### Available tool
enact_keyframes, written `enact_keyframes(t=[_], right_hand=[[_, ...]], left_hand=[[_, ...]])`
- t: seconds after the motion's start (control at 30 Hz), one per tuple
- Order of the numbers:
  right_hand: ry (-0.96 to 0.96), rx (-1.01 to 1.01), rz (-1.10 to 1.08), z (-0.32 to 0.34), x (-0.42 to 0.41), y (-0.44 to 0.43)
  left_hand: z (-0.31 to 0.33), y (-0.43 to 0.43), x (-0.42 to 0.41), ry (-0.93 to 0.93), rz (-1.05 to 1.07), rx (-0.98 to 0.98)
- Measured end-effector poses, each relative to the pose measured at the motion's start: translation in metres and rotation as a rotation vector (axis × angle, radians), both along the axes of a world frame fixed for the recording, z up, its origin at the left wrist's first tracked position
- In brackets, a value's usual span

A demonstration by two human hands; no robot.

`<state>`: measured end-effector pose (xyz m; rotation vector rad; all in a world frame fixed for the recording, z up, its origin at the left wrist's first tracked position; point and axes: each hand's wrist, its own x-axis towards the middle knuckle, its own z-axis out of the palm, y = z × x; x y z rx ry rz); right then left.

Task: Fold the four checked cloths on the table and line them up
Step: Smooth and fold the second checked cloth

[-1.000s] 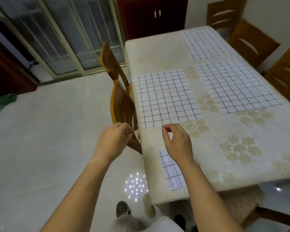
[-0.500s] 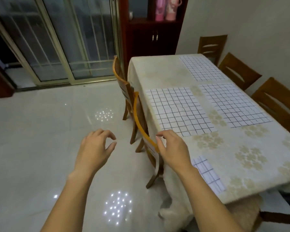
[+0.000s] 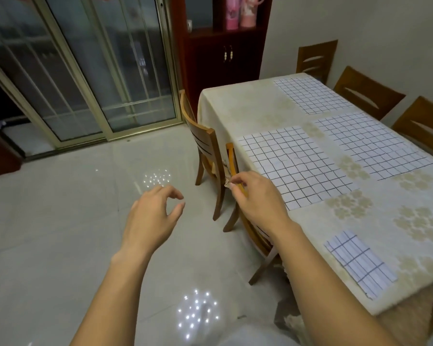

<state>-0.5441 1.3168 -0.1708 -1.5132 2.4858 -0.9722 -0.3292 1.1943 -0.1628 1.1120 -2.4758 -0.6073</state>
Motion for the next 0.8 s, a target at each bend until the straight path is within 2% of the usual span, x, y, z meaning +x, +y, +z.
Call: enact_keyframes(t=[0.2,0.4,0.57,0.8], right_hand=[[-0.033,0.001,-0.077,-0.012,-0.013,-0.075],[-0.071,0.0,-0.02,-0.002,-0.05,-0.184],[-0.049,0.009,0.021,0.011,-0.08,-0.256],[-0.061,0.064,0.028,-0.004,-0.105,-0.353]], left_hand=[[0.008,-0.077,-0.012,-0.06,0.003,-0.039],[0.027,-0.171,-0.044,-0.136,0.073,-0.063],[0.029,-0.234,-0.079,-0.082,0.093,-0.068],[-0.002,-0.341,-0.103,-0.071,0.088,0.023]])
